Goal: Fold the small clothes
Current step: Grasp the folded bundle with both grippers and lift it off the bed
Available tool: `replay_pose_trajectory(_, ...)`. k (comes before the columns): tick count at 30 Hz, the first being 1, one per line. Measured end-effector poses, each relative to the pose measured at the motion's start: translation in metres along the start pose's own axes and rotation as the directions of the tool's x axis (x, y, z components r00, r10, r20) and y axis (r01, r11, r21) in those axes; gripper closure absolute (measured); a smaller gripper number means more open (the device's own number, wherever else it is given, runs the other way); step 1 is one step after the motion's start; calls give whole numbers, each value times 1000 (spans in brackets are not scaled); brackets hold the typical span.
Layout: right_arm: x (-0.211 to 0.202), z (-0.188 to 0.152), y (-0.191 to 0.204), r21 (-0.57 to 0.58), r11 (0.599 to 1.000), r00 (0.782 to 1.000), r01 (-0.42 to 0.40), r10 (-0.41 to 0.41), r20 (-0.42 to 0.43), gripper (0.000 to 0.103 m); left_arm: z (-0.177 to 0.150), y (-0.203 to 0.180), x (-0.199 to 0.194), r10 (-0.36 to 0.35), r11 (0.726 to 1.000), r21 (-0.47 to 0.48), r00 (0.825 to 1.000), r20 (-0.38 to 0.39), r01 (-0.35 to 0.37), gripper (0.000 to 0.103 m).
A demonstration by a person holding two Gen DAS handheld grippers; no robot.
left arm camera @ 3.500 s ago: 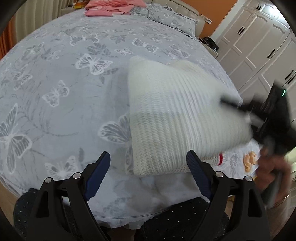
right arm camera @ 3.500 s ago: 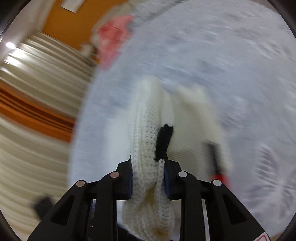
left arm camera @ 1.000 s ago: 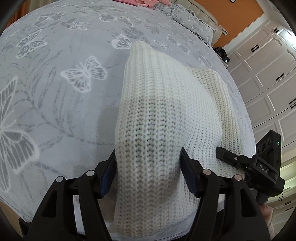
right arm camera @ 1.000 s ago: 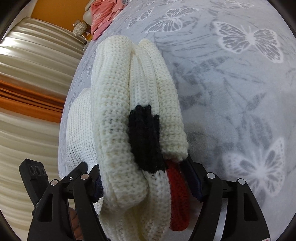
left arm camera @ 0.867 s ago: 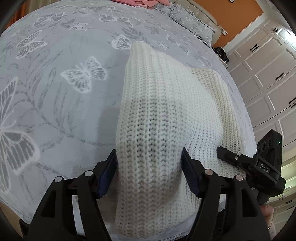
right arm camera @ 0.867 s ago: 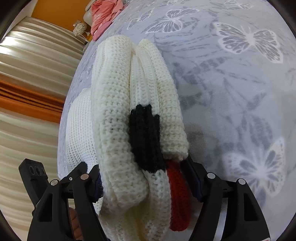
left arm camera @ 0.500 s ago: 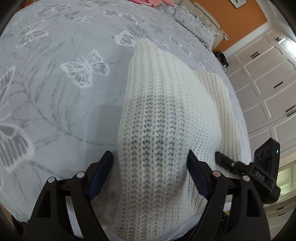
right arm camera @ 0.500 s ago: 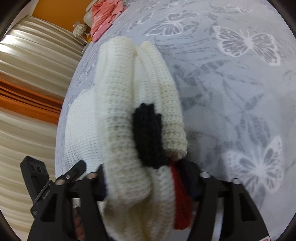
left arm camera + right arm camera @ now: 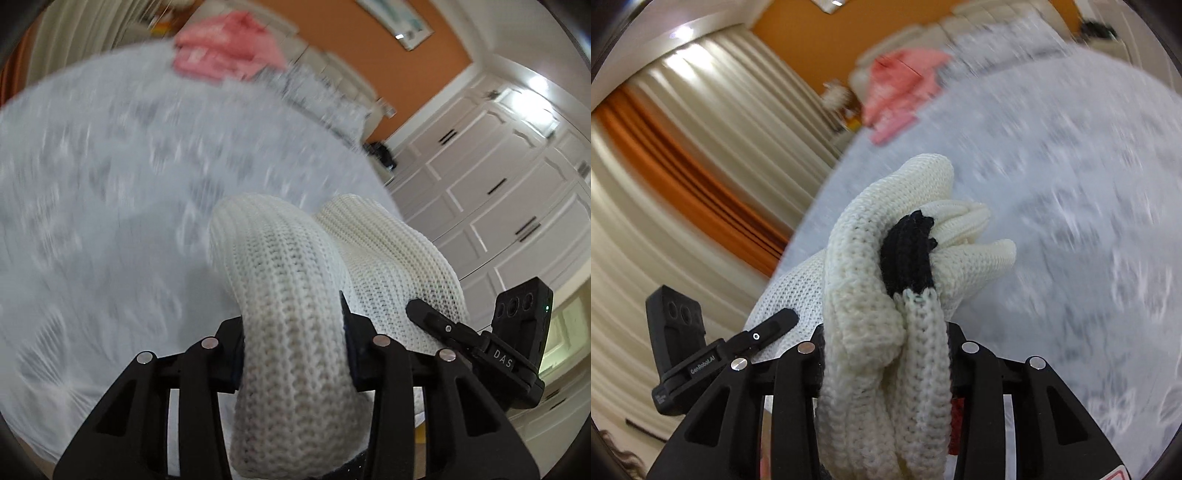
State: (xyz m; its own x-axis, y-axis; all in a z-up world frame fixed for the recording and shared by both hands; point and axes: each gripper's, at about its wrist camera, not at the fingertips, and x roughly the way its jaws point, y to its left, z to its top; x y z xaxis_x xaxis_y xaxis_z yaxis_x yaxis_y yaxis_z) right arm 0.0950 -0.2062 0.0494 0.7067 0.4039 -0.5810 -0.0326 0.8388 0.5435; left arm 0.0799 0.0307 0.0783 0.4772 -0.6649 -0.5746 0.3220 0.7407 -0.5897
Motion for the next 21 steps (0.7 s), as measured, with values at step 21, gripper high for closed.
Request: replay_pose_trajectory(21, 48, 33, 48, -68, 990, 992, -122, 125, 33, 68, 50, 25, -49, 54, 995, 70, 988, 145, -65, 63)
